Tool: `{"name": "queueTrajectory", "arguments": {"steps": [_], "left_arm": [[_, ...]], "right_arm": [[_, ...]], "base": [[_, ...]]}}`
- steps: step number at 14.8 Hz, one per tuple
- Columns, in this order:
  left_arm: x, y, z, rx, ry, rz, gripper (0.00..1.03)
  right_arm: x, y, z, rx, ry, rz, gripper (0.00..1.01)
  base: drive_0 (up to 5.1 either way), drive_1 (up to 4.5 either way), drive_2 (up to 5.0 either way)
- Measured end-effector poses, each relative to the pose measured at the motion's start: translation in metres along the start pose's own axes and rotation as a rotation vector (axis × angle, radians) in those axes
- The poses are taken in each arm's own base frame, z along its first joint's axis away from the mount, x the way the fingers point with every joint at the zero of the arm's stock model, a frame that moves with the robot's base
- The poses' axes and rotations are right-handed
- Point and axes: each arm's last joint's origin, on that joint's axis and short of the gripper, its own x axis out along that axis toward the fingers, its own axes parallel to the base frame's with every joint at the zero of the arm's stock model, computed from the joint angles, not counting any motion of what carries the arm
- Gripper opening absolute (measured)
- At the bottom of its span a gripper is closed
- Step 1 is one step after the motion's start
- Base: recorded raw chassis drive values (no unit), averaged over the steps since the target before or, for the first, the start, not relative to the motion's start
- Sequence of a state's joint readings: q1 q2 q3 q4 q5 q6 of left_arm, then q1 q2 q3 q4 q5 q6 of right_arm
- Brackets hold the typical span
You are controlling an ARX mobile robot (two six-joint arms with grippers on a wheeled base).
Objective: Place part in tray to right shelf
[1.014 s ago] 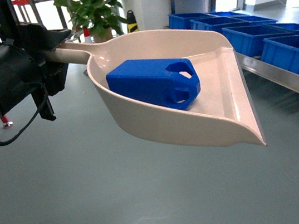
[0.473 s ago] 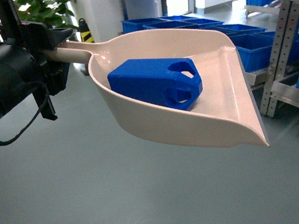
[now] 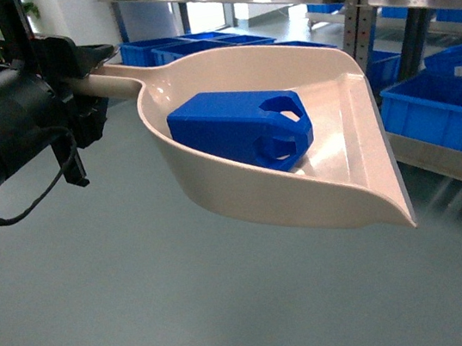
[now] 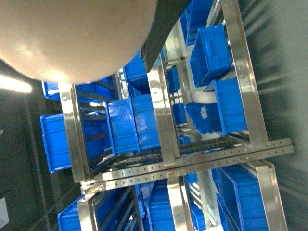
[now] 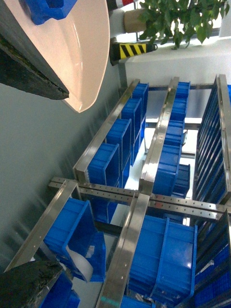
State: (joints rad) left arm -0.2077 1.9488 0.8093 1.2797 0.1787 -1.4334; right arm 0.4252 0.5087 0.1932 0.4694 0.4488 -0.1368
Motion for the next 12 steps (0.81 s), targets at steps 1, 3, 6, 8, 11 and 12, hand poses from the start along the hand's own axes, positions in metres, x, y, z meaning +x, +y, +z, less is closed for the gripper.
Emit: {"name": "queueTrajectory", "arguments": {"steps": [1, 3, 6, 8, 11, 12], "left_arm": [[0.0001, -0.0001, -0.0009, 0.000, 0.003, 0.000, 0.12], [0.0001, -0.0001, -0.0007, 0.000, 0.003, 0.000, 0.12], [0.0001, -0.0001, -0.0007, 0.000, 0.003, 0.000, 0.12], [0.0002, -0.0002, -0.0011, 0.000, 0.004, -0.001, 0.12], [0.0002, -0.0002, -0.0010, 0.000, 0.004, -0.001, 0.12], [0.0002, -0.0001, -0.0010, 0.000, 0.004, -0.001, 0.12]], "right_arm": [[0.0000, 0.0000, 0.0000, 0.000, 0.000, 0.000, 0.98], [0.0000, 0.0000, 0.0000, 0.000, 0.000, 0.000, 0.98], [0.0000, 0.0000, 0.0000, 0.000, 0.000, 0.000, 0.98], [0.0000, 0.0000, 0.0000, 0.000, 0.000, 0.000, 0.98], [0.0000, 0.0000, 0.0000, 0.000, 0.000, 0.000, 0.98], [0.0000, 0.0000, 0.0000, 0.000, 0.000, 0.000, 0.98]], "base": [[-1.5, -1.53, -1.5], [-1.7, -1.65, -1.7], [-1.7, -1.65, -1.7], [-1.7, -1.65, -1.7], [-1.7, -1.65, -1.7], [-1.7, -1.65, -1.7]]}}
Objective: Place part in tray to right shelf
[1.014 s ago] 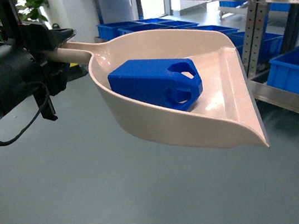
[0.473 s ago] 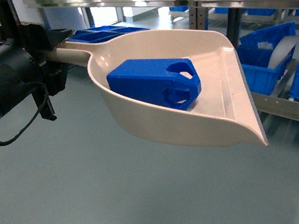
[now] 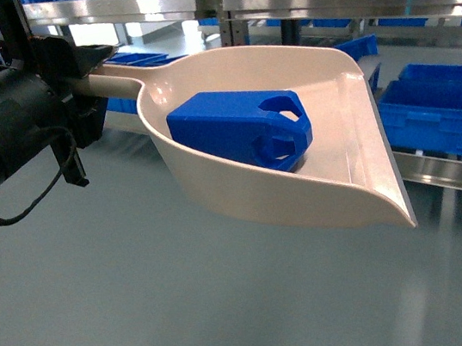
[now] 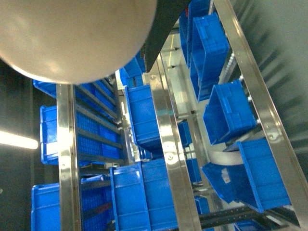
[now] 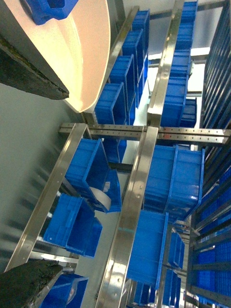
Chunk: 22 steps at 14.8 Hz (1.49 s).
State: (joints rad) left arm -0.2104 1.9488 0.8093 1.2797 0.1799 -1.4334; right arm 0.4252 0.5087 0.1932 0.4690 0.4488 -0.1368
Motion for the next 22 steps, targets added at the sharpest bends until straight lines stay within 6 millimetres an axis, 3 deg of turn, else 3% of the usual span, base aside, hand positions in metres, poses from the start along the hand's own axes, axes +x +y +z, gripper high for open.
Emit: {"name": "queueTrajectory", "arguments": {"steps": [22], "left_arm": [[-0.0001, 0.0001, 0.0006, 0.000, -0.003, 0.000, 0.12]], "right_arm": [[0.0000, 0.0000, 0.0000, 0.000, 0.000, 0.000, 0.98]], "base": [[-1.6, -1.57, -1.6]]}}
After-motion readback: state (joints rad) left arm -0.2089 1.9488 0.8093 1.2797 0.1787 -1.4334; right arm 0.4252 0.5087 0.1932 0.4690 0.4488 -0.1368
